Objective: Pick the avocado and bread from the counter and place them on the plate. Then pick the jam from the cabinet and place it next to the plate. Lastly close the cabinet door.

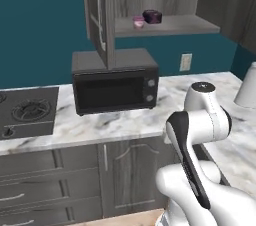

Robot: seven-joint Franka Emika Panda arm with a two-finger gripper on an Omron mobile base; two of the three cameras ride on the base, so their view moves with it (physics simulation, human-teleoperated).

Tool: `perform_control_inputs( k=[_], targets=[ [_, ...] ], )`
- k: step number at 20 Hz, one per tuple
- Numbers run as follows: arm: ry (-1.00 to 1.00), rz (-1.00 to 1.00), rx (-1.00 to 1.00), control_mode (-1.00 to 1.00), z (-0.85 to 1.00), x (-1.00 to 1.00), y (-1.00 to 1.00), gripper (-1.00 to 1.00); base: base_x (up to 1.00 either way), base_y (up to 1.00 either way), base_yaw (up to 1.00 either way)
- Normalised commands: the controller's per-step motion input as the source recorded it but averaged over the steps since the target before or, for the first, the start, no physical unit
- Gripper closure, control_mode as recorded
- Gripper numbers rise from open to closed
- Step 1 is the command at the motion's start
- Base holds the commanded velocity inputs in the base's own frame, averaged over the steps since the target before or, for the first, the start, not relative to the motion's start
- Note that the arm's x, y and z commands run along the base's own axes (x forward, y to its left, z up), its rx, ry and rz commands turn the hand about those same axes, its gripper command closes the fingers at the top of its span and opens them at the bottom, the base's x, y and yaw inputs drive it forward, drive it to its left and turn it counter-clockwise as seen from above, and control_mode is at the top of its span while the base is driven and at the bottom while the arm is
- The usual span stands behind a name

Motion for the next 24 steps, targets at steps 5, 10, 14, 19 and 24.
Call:
perform_control_inputs(
  k=[5, 10, 14, 19, 24],
  targets=[
    [0.0, 0.0, 0.0, 1.0, 0.0, 0.0, 0.0, -1.0, 0.62, -0.03, 0.0],
    [0.0, 0.0, 0.0, 1.0, 0.0, 0.0, 0.0, -1.0, 0.01, 0.0, 0.01],
    [0.0, 0.0, 0.0, 1.0, 0.0, 0.0, 0.0, -1.0, 0.2, -0.03, 0.0],
    [0.0, 0.0, 0.0, 1.0, 0.0, 0.0, 0.0, -1.0, 0.02, 0.0, 0.0],
    [-0.01, 0.02, 0.01, -1.0, 0.0, -0.03, -0.11, -1.0, 0.04, -0.04, 0.0]
  ],
)
